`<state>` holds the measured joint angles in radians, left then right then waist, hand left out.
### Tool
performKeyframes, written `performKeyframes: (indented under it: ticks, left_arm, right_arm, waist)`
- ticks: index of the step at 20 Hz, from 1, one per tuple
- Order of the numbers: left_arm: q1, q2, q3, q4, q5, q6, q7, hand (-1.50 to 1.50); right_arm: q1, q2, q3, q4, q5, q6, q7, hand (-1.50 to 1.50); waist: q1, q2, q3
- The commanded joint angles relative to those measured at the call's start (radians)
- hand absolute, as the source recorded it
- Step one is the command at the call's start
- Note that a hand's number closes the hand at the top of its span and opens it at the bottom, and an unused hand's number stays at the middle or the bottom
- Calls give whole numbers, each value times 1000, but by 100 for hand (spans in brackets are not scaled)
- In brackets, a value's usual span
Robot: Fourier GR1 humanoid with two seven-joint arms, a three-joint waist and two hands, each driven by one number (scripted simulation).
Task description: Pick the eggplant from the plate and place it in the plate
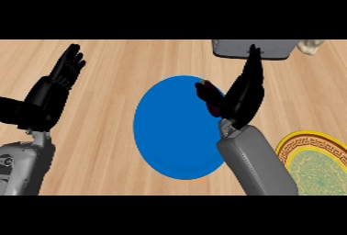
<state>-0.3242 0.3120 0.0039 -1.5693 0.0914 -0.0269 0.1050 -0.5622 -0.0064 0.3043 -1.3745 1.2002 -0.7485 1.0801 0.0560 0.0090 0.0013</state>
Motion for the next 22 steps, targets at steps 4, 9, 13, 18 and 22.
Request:
performKeyframes:
  ticks: [4, 9, 13, 18, 22]
  left_arm:
    - [23, 18, 33, 10, 2, -1, -8, 0]
    - [57, 23, 62, -7, 24, -5, 1, 0]
    - [88, 43, 83, -5, 13, -13, -35, 0]
    - [75, 11, 57, -74, -1, 18, 34, 0]
    - [62, 42, 88, -10, 18, -39, -16, 0]
  right_arm:
    - [74, 6, 59, -95, 64, -260, 240, -150]
    - [296, 6, 135, -280, 155, -304, 235, -150]
    - [525, 6, 206, -496, 212, -269, 174, -150]
    - [798, 6, 326, -654, 302, -282, 126, -150]
    - [1059, 6, 447, -769, 339, -333, 15, -150]
  waist:
    - [-40, -14, -2]
    - [-64, -20, -2]
    - [-80, -19, -2]
    - [-74, -16, -1]
    - [-80, -14, -1]
